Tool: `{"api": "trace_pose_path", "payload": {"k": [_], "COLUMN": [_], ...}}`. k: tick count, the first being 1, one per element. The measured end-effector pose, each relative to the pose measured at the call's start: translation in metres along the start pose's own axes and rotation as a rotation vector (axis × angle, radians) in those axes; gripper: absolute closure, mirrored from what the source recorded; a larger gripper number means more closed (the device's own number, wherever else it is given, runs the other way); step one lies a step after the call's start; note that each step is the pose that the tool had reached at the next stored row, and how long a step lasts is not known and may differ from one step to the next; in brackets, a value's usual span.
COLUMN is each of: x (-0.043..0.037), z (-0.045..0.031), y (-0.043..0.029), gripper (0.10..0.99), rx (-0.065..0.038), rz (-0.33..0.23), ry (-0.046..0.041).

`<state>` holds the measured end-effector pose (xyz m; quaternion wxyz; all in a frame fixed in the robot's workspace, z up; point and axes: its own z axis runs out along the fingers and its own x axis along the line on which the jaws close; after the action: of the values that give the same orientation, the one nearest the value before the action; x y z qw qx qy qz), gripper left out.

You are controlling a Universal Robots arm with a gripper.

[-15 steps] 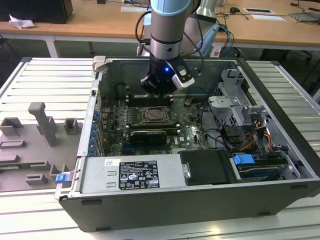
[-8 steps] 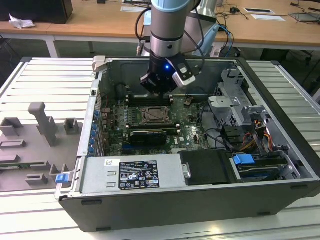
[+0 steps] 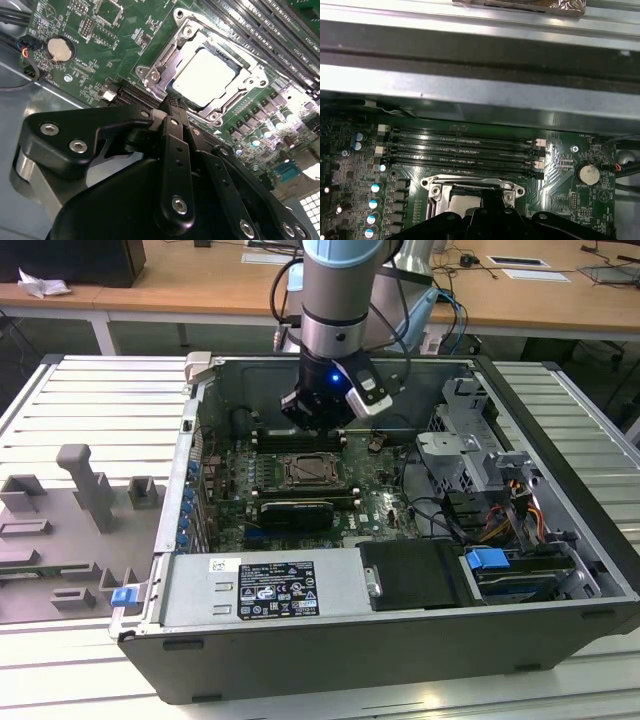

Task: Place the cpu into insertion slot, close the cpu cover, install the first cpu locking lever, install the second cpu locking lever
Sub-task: 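Install the second cpu locking lever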

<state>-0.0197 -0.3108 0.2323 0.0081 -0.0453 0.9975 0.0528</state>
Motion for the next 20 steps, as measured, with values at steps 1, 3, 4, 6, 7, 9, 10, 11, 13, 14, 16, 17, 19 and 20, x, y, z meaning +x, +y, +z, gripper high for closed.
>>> {"api": "trace_pose_path", "payload": {"k": [1, 3, 4, 6, 7, 9, 10, 11, 13, 14, 16, 17, 19, 20], "x": [0.0002, 0.0004, 0.0005, 0.0007, 0.0008, 0.0010, 0.0010, 0.0011, 0.0012, 0.0013, 0.0014, 0.0014, 0.0015, 0.0015], "z": [-0.0003, -0.0005, -0.0006, -0.0009, -0.0009, -0.0012, -0.0012, -0.0013, -0.0015, -0.0015, -0.0016, -0.0017, -0.0034, -0.0043], "y": [-0.0019, -0.0045, -0.0056, -0.0078, -0.0086, -0.0108, -0.0114, -0.0122, -0.0134, -0.0139, -0.0151, -0.0155, -0.0161, -0.0161], "gripper": [0.980, 0.980, 0.980, 0.980, 0.980, 0.980, 0.980, 0.980, 0.980, 0.980, 0.980, 0.980, 0.980, 0.980], "rx": [0.000, 0.000, 0.000, 0.000, 0.000, 0.000, 0.000, 0.000, 0.000, 0.000, 0.000, 0.000, 0.000, 0.000], "rz": [0.000, 0.000, 0.000, 0.000, 0.000, 0.000, 0.000, 0.000, 0.000, 0.000, 0.000, 0.000, 0.000, 0.000], "ry": [0.0001, 0.0000, 0.0000, 0.0000, 0.0000, 0.0000, 0.0000, 0.0000, 0.0000, 0.0000, -0.0001, 0.0000, 0.0000, 0.0000]}}
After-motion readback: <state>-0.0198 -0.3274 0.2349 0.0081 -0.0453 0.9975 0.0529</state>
